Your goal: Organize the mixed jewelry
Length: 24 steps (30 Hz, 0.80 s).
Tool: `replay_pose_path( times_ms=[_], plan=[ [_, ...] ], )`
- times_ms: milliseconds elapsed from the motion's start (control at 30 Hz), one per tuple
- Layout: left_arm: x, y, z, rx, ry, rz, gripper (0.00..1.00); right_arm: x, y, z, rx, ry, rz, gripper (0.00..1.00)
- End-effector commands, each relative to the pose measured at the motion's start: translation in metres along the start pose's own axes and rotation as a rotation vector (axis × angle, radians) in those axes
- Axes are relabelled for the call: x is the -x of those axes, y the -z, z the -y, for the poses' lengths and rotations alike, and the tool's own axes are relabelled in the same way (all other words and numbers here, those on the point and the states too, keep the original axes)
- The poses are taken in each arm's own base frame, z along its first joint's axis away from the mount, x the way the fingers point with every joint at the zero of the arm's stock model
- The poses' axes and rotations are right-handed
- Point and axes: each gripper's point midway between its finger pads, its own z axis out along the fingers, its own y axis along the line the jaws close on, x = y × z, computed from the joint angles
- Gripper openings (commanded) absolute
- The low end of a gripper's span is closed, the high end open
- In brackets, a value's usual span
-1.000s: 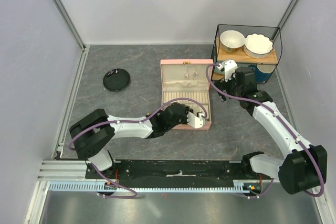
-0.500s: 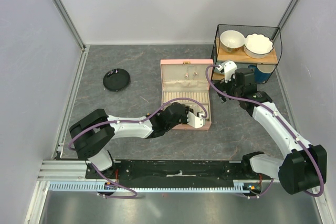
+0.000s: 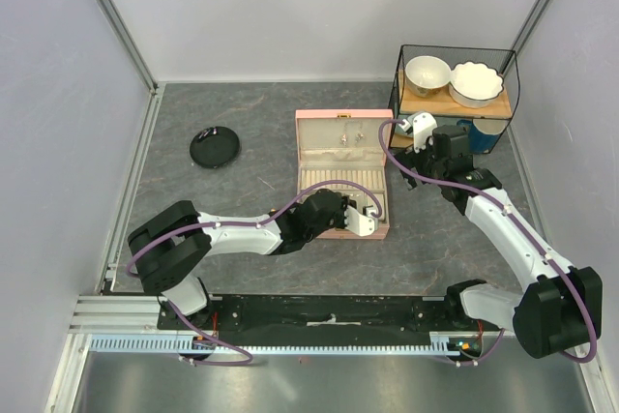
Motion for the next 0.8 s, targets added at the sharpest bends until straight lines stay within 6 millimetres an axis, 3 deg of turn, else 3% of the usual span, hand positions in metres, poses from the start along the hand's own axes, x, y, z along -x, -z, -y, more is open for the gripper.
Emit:
replay_pose_path(
  times_ms=[0, 767],
  plan=[
    [0.0143, -0.0016, -0.0081, 0.018, 0.054, 0.051, 0.02, 0.0118, 0.0037, 0.0027, -0.01, -0.004, 0.048, 0.98],
    [0.0091, -0.0067, -0.0057, 0.022, 0.031, 0.027, 0.02, 0.0128, 0.0048, 0.0031, -0.012, -0.004, 0.053, 0.98]
  ],
)
